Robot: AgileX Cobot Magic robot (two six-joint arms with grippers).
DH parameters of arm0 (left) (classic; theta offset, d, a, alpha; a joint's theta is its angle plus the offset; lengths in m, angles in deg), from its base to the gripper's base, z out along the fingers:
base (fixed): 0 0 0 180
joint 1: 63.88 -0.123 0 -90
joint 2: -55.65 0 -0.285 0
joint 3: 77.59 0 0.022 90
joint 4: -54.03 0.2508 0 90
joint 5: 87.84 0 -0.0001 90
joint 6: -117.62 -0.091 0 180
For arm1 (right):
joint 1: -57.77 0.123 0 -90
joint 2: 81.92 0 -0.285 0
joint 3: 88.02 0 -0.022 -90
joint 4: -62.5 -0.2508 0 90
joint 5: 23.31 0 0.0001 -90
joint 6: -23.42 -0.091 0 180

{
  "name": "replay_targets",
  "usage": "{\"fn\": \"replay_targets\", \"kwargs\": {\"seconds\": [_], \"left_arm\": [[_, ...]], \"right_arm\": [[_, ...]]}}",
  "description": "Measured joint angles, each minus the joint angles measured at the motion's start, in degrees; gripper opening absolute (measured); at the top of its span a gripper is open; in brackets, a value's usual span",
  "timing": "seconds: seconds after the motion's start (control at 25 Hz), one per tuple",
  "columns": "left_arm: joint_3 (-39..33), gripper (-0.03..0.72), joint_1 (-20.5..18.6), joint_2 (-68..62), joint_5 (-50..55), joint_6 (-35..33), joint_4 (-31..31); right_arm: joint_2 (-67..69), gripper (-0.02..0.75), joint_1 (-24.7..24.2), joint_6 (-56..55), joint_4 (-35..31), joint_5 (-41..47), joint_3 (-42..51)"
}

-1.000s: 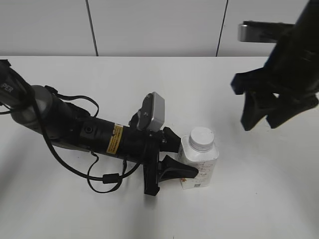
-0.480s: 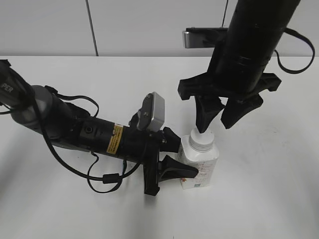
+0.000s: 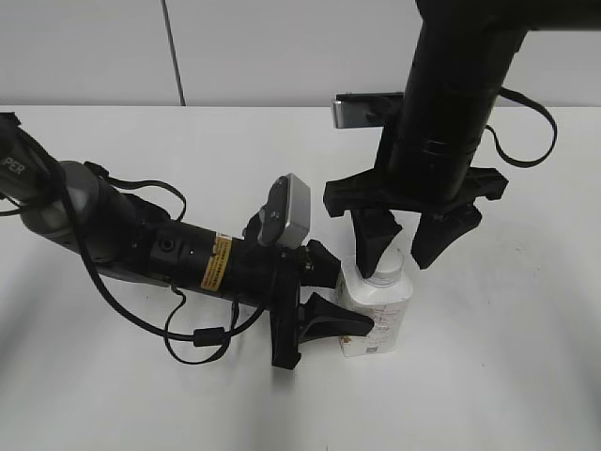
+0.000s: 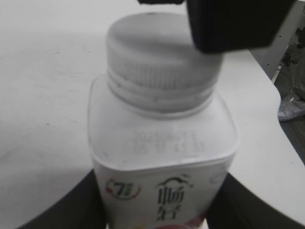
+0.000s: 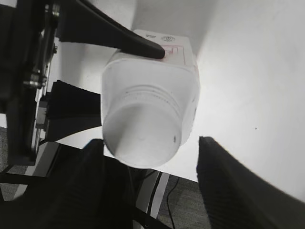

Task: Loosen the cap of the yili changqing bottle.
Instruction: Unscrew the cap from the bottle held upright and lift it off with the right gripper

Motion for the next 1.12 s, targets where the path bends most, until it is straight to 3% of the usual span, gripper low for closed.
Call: {"fn": "replay_targets", "kwargs": {"seconds": [0.32,0.48,0.72,0.84,1.12], "left_arm": [[0.0,0.355,0.0,0.0,0.0,0.0,-0.04],[0.0,0.355,0.0,0.0,0.0,0.0,-0.12],[0.0,0.355,0.0,0.0,0.0,0.0,-0.12],[0.0,0.354,0.0,0.0,0.05,0.0,-0.12],[0.0,0.354,0.0,0.0,0.05,0.0,0.0]], "right_arm": [[1.49,0.483,0.23,0.0,-0.07,0.22,0.0],[1.49,0.394,0.3,0.0,-0.24,0.22,0.0],[1.49,0.389,0.31,3.32,-0.24,0.22,0.0],[1.49,0.389,0.31,11.7,-0.05,0.22,0.0],[1.49,0.389,0.31,46.56,1.53,-0.06,-0.02]]}}
